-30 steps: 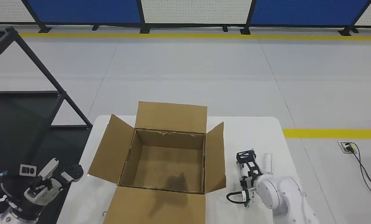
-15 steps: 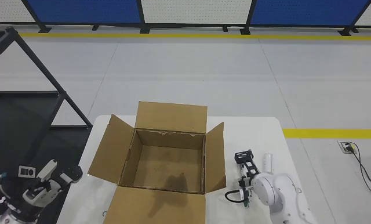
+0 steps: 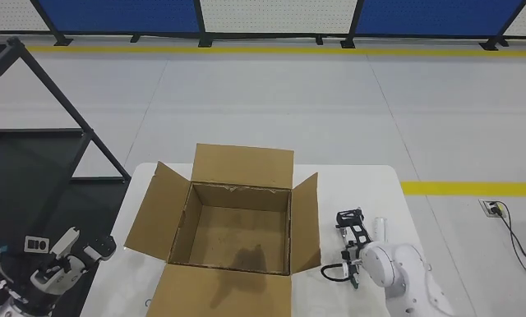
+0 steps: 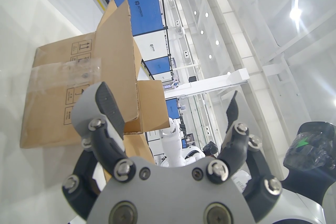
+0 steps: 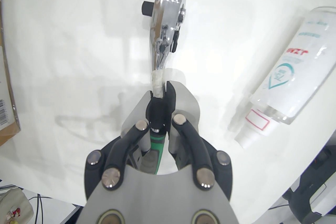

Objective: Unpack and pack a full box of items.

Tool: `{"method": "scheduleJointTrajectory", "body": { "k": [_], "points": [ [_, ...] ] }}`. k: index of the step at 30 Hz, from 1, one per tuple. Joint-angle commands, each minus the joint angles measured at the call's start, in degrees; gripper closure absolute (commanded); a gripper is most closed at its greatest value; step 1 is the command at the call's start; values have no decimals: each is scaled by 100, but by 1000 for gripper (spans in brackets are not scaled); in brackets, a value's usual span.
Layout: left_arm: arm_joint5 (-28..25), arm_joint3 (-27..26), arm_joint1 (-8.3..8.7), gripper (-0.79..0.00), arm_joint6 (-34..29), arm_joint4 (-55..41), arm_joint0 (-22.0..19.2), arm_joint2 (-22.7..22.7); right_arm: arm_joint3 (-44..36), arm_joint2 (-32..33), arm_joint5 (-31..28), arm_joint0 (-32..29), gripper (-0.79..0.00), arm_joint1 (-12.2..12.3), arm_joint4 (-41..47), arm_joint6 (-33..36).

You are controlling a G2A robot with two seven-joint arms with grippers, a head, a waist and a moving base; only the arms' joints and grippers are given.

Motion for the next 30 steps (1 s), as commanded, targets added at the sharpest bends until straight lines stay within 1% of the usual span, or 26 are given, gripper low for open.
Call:
{"method": "scheduleJointTrajectory", "body": {
  "k": [1, 9, 15, 19, 22, 30],
  "points": [
    [5, -8, -1, -785, -12, 2, -1, 0, -342, 175, -5, -129, 0, 28, 82, -13],
    [3, -35, -10, -785, -33, -10, -5, 17, -2100, 960, 4, -835, 0, 127, 642, -126],
    [-33, -43, -20, -785, -27, -31, 8, 15, -3136, 1345, -373, -1090, 0, 180, 1433, -89],
    [-63, -9, -27, -785, 1, -64, 32, -21, -3582, 1323, -654, -1063, 0, 213, 1758, -3],
    [-58, 24, -35, -785, 19, -121, 53, -34, -3875, 1187, -1116, -1097, 0, 251, 1872, 102],
    [-22, 85, -42, -785, 80, -104, 60, -94, -3875, 1187, -1116, -1097, 0, 251, 1872, 102]
  ]
}}
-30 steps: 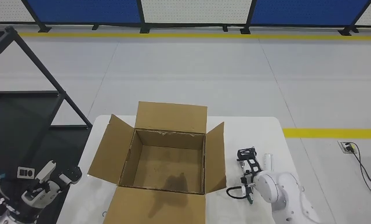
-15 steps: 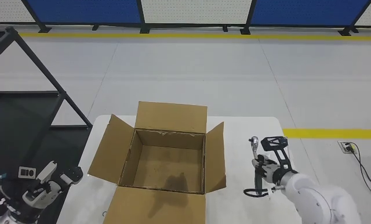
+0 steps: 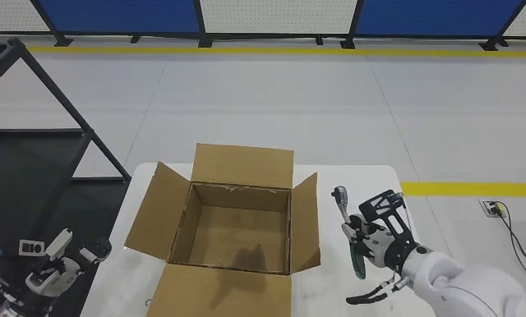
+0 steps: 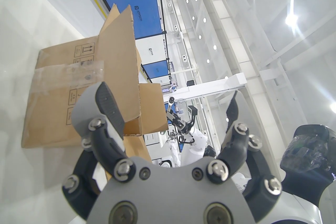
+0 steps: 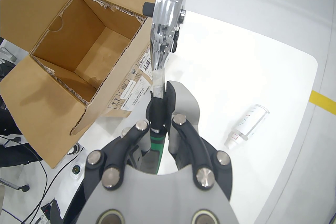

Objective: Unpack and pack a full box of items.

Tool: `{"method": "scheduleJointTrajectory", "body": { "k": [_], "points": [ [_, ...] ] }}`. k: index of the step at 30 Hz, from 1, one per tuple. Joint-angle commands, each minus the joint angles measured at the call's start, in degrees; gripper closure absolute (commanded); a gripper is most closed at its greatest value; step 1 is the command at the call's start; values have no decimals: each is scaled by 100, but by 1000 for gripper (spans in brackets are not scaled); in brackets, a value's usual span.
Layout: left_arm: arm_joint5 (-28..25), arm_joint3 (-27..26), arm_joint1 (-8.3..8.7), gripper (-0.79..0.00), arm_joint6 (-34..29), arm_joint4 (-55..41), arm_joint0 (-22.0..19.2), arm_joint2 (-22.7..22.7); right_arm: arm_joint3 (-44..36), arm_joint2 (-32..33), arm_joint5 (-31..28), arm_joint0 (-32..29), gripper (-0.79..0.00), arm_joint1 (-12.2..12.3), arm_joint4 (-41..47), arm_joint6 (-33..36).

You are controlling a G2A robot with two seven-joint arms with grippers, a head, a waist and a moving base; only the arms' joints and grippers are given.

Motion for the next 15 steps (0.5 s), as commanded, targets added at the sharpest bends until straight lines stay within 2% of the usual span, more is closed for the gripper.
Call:
{"method": "scheduleJointTrajectory", "body": {
  "k": [1, 7, 10, 15],
  "points": [
    [5, -1, -1, -785, 13, 3, 1, -9, 0, 0, -1, 0, 0, 0, 0, 0],
    [5, -1, -1, -785, 13, 3, 1, -9, 0, 0, -1, 0, 0, 0, 0, 0],
    [5, -1, -1, -785, 13, 3, 1, -9, -83, -70, -26, -147, 0, -2, -16, -554],
    [151, -155, -18, -785, 336, -26, -31, 2, -641, -446, -143, 0, 0, 16, -461, -964]
  ]
}}
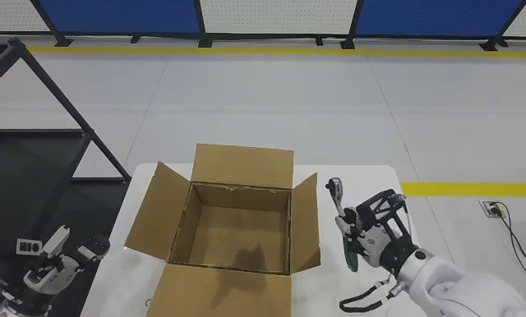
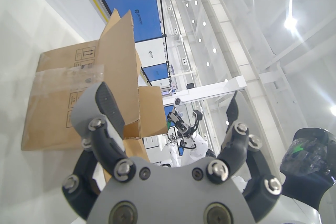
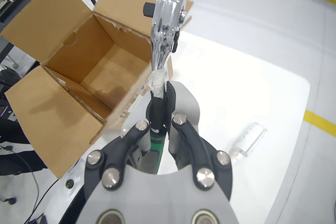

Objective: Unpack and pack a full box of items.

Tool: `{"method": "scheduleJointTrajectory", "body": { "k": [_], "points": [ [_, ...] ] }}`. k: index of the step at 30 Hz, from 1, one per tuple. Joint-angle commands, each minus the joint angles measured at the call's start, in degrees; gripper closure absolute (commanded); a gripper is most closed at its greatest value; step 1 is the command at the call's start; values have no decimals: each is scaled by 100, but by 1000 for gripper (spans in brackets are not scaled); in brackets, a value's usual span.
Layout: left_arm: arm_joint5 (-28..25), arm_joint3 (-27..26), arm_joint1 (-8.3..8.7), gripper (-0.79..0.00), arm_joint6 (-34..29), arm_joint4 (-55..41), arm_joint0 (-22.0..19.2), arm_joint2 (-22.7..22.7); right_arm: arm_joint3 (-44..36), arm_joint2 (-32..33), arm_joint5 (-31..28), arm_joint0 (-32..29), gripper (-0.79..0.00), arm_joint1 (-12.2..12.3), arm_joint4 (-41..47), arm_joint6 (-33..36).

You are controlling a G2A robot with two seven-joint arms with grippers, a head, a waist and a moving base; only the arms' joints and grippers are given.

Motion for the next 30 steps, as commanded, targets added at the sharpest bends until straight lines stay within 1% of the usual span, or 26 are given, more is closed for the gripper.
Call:
{"method": "scheduleJointTrajectory", "body": {
  "k": [1, 5, 7, 9, 12, 13, 15, 18, 20, 22, 23, 30],
  "points": [
    [30, -54, -5, -785, 107, 28, -11, -3, -201, -240, -70, 160, 0, 1, -77, -86],
    [48, -78, -12, -785, 138, 124, 17, 13, -136, -912, -158, 755, 0, -11, -268, 130],
    [22, -58, -17, -785, 118, 114, 49, -2, 92, -1364, -134, 1209, 0, -41, -353, 349],
    [15, -24, -22, -785, 120, 92, 78, -27, 430, -1837, 15, 1714, 0, -100, -287, 490],
    [7, -7, -28, -785, 102, 70, 109, -53, 1092, -2578, 210, 2541, 0, -215, -460, 682],
    [-6, -15, -30, -785, 85, 52, 116, -55, 1249, -2762, 259, 2715, 0, -249, -510, 709],
    [-67, -36, -40, -785, 15, -66, 157, -86, 1860, -3336, 428, 3257, 0, -383, -502, 690],
    [-79, -64, -50, -785, 8, -138, 206, -133, 2740, -3948, 718, 3836, 0, -571, -584, 637],
    [-80, -75, -57, -785, 22, -144, 231, -145, 3277, -4271, 919, 4098, 0, -715, -398, 444],
    [-77, -101, -63, -785, 3, -151, 257, -145, 3854, -4591, 1089, 4368, 0, -851, -466, 380],
    [-80, -124, -63, -785, -62, -142, 278, -148, 4077, -4720, 1102, 4456, 0, -925, -295, 340],
    [-107, -145, -63, -785, -123, -134, 298, -162, 4143, -4749, 1093, 4490, 0, -949, -225, 331]
  ]
}}
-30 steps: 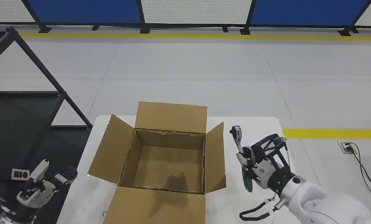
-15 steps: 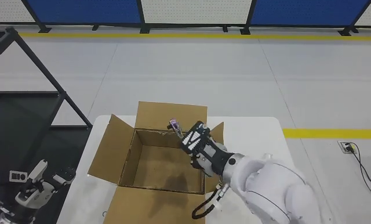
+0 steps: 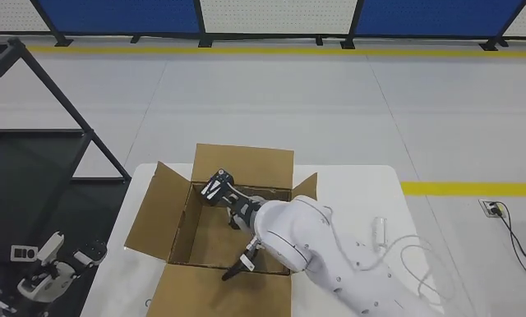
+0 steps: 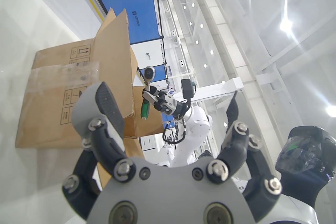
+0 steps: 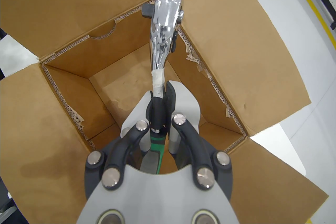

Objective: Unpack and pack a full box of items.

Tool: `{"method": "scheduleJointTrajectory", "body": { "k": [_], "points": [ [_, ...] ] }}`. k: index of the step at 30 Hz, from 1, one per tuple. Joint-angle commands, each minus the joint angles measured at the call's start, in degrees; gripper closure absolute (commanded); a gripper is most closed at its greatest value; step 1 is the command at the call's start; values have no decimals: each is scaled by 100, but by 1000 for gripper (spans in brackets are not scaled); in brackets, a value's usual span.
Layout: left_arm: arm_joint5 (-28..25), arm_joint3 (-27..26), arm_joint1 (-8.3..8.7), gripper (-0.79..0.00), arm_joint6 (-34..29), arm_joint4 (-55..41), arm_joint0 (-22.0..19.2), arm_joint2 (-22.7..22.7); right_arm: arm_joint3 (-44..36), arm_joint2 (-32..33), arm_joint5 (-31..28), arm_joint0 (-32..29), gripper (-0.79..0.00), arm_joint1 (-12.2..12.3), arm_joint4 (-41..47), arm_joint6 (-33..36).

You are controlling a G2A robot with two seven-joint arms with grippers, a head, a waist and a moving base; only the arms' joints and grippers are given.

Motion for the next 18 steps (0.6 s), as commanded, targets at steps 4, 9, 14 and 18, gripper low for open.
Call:
{"method": "scheduleJointTrajectory", "body": {
  "k": [4, 9, 14, 18],
  "points": [
    [1, 0, 0, -785, 1, 0, 0, 1, 2, 0, 0, 1, 0, 0, -4, 1],
    [40, -47, -2, -785, 71, 92, 4, 26, 118, 9, -10, -103, 0, 2, -11, -138],
    [2, -129, -14, -785, 117, 235, 38, 63, 967, -164, -359, -40, 0, -116, 92, -508],
    [-20, -128, -25, -785, 123, 200, 67, 34, 1815, -619, -755, 228, 0, -346, 132, -599]
  ]
}}
